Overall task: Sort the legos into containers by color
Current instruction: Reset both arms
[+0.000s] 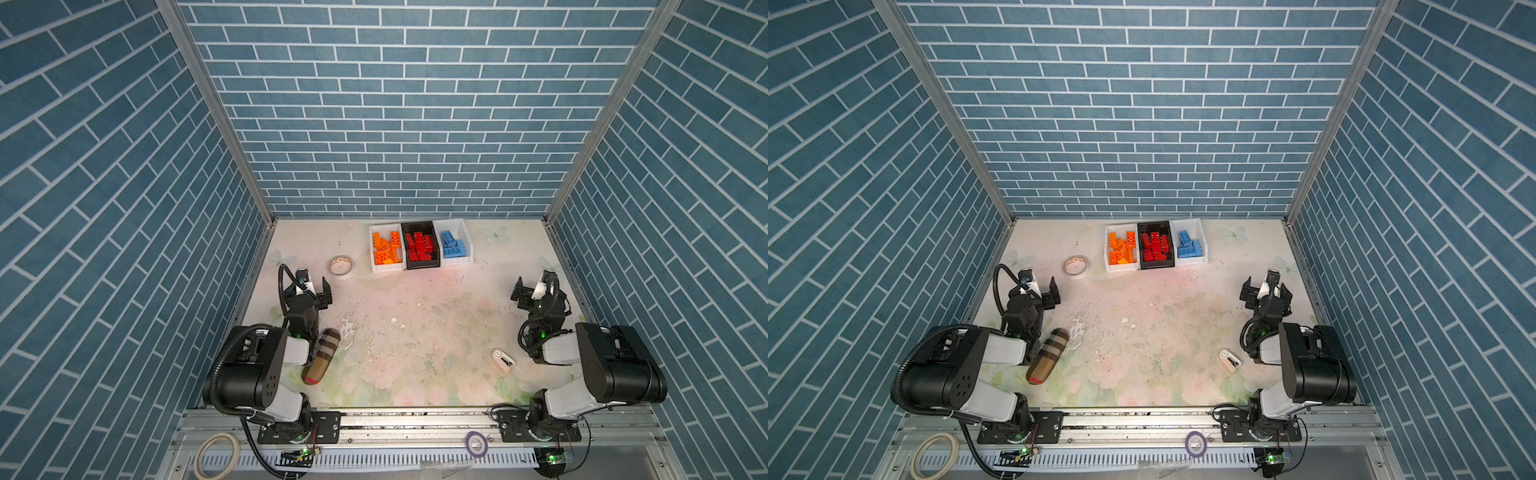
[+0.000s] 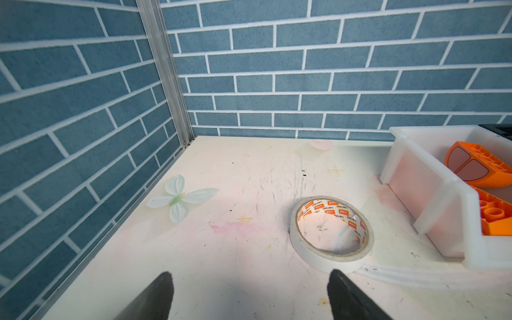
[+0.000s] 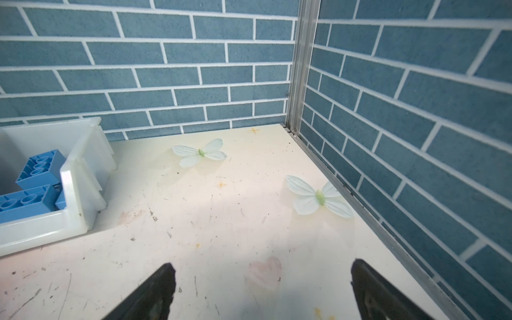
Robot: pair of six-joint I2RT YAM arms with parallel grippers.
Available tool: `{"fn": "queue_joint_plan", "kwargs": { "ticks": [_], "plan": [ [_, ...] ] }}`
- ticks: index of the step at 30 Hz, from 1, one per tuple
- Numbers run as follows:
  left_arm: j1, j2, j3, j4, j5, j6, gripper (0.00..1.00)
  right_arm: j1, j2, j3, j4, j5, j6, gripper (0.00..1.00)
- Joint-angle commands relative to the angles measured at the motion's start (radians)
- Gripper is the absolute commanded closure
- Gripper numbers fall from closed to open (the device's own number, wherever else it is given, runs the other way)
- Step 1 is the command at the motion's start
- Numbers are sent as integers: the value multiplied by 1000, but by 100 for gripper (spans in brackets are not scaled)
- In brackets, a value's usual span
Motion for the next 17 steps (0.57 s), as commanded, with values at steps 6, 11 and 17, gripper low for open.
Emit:
{"fn": "queue_joint_plan", "kwargs": {
  "ticks": [6, 11, 17],
  "plan": [
    [3, 0, 5, 10, 6, -5, 12, -2, -2, -3, 5, -28, 15, 1],
    [2, -1, 5, 10, 8, -5, 11, -2, 4, 8, -7, -75, -8, 1],
    [2, -1, 5, 10, 7, -5, 11, -7, -1, 3, -5, -78, 8, 1]
  ]
}}
